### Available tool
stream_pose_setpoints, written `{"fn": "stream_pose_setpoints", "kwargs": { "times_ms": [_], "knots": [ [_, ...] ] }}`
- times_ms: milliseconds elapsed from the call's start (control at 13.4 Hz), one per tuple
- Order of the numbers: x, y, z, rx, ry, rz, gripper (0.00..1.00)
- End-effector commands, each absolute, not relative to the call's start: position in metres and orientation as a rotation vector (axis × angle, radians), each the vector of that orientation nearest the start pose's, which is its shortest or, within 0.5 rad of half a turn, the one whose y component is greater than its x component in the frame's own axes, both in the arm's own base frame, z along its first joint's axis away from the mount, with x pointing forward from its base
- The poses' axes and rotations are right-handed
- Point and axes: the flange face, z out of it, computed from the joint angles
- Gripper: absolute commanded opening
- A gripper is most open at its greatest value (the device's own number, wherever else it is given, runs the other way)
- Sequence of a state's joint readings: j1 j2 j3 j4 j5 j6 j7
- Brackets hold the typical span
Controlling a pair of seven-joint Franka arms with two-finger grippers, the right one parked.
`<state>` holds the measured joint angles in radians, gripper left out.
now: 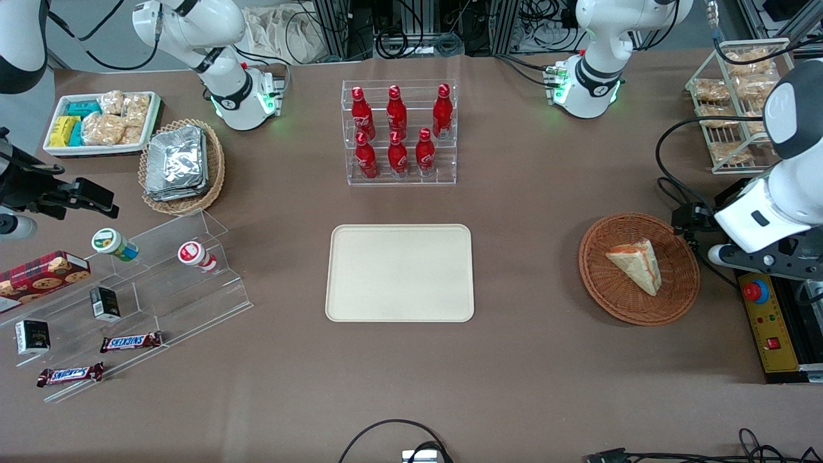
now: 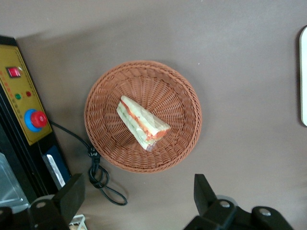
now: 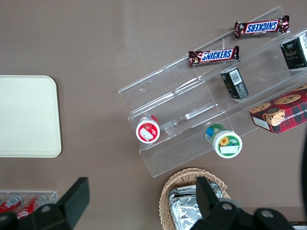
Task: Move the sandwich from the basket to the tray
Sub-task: 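Lower the open left gripper over the wrapped sandwich in the basket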
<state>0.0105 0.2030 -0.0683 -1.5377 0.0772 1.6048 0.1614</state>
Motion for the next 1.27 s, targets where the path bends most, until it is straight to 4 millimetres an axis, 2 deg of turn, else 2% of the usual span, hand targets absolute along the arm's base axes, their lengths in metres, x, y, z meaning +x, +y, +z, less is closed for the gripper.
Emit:
{"fn": "stream_pose_setpoints", "kwargs": {
  "times_ms": [0, 149, 299, 373, 448, 672, 896, 1194],
  "knots": [
    [0.607, -0.020, 0.501, -3.071, 0.192, 0.286, 1.00],
    [0.599, -0.009, 0.480, -3.072, 0.014, 0.262, 1.00],
    [0.592, 0.018, 0.442, -3.108, -0.301, 0.237, 1.00],
    [0.588, 0.025, 0.416, -3.112, -0.341, 0.209, 1.00],
    [0.585, 0.024, 0.394, -3.113, -0.388, 0.150, 1.00],
    [0.584, 0.019, 0.342, -3.039, -0.810, 0.056, 1.00],
    [0.555, 0.023, 0.291, -3.009, -0.936, 0.036, 1.00],
    [0.544, 0.027, 0.258, -2.954, -1.038, 0.121, 1.00]
  ]
}}
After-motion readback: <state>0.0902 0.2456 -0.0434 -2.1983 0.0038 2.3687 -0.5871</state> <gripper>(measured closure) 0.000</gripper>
